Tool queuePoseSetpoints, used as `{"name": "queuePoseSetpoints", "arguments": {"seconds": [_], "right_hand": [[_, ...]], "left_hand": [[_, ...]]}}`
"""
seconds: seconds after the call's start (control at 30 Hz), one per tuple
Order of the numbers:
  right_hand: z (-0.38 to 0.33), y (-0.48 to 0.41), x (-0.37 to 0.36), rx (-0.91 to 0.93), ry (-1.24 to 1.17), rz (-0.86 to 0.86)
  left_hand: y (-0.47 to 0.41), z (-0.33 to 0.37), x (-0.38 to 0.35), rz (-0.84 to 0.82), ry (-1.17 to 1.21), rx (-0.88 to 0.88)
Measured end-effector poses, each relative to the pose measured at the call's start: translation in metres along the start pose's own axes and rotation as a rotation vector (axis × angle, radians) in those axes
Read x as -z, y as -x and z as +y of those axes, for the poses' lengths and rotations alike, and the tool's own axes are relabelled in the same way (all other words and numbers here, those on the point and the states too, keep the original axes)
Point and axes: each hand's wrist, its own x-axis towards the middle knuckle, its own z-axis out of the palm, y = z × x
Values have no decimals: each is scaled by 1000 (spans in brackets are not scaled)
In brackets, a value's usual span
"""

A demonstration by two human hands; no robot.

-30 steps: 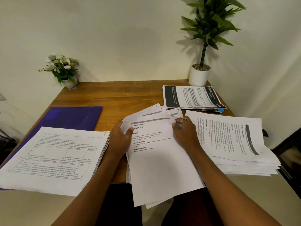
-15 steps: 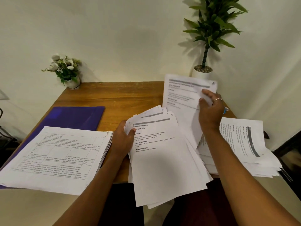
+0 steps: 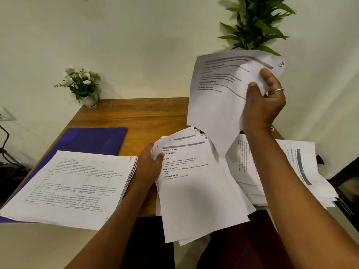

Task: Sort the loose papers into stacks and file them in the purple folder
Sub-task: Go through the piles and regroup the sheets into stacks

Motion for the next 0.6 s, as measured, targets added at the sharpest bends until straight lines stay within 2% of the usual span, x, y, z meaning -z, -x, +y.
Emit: {"name": "queuePoseSetpoints", "arguments": {"seconds": [0.27,0.43,0.5,0.6], "right_hand": [[1,-9,4,-136,-180,80],[7,-15,9,-190,-237,51],[19,-9,11,-248,-170,-31],[44,12,18,-332,49,-307]], "left_hand": [[0,1,1,-1,18,-5],[0,-3,1,-21,29,-5],[3,-5,3,-26,52,-26],[5,-5,7,-41,58,-79]]}}
